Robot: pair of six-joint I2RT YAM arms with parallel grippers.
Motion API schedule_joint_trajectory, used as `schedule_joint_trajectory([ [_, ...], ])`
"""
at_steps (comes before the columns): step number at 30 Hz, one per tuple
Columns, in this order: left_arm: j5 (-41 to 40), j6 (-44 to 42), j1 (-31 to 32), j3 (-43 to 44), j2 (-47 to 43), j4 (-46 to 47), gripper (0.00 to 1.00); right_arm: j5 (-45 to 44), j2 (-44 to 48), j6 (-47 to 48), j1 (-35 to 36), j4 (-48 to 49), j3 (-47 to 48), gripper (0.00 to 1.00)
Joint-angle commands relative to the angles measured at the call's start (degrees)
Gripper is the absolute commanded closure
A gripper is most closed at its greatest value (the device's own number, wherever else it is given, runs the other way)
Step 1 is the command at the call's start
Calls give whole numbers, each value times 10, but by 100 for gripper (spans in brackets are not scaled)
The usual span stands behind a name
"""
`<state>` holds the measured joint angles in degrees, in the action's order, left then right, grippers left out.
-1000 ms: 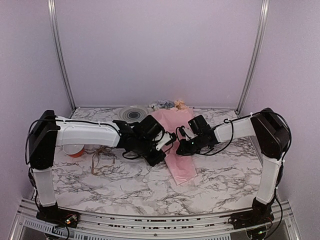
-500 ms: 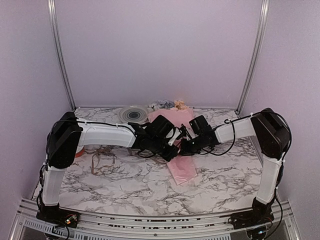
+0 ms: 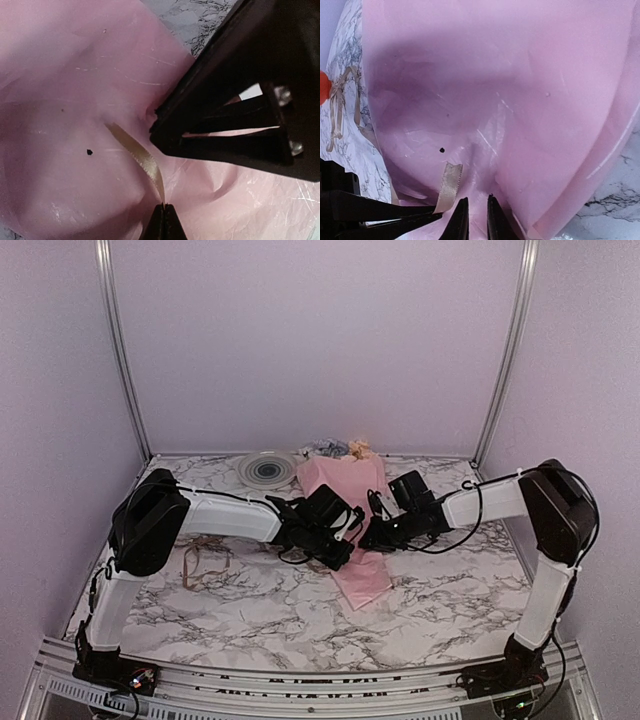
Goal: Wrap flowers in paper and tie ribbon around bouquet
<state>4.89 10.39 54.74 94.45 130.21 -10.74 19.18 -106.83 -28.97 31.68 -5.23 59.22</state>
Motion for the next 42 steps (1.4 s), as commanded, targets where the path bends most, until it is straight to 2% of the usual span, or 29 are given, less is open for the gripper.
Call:
schedule_joint_trajectory([
  [1,-2,5,-5,6,22,-24,100,-2,46,-3,-28,-15,-4,85],
  [2,-3,4,-5,6,22,-23,100,-1,55,2,-41,-17,-6,83],
  [4,-3,2,-6,6,22,-23,100,10,74,15,-71,-16,-15,71],
  [8,0,1,-5,6,22,-23,100,21,94,66,-98,-22,-18,35],
  [11,1,2,-5,6,22,-24,100,29,71,92,-100,-53,4,22],
  [12,0,2,-6,6,22,-23,100,34,62,96,-103,-61,10,8],
  [13,0,2,-5,5,21,-24,100,40,51,97,-104,-63,15,1],
  [18,0,2,-5,5,20,-24,100,98,14,85,-108,-40,16,1],
  [26,-3,-1,-5,5,20,-24,100,194,-35,37,-108,35,-5,34],
  [31,-6,-3,-6,5,21,-24,100,246,-56,-4,-108,93,-19,46],
  [36,-9,-3,-6,5,21,-24,100,274,-59,-28,-107,130,-26,72],
  [40,-11,-6,-5,4,16,-24,100,287,-64,-35,-107,141,-26,99],
  [42,-15,-11,-5,1,7,-23,100,286,-63,-36,-108,140,-24,100],
])
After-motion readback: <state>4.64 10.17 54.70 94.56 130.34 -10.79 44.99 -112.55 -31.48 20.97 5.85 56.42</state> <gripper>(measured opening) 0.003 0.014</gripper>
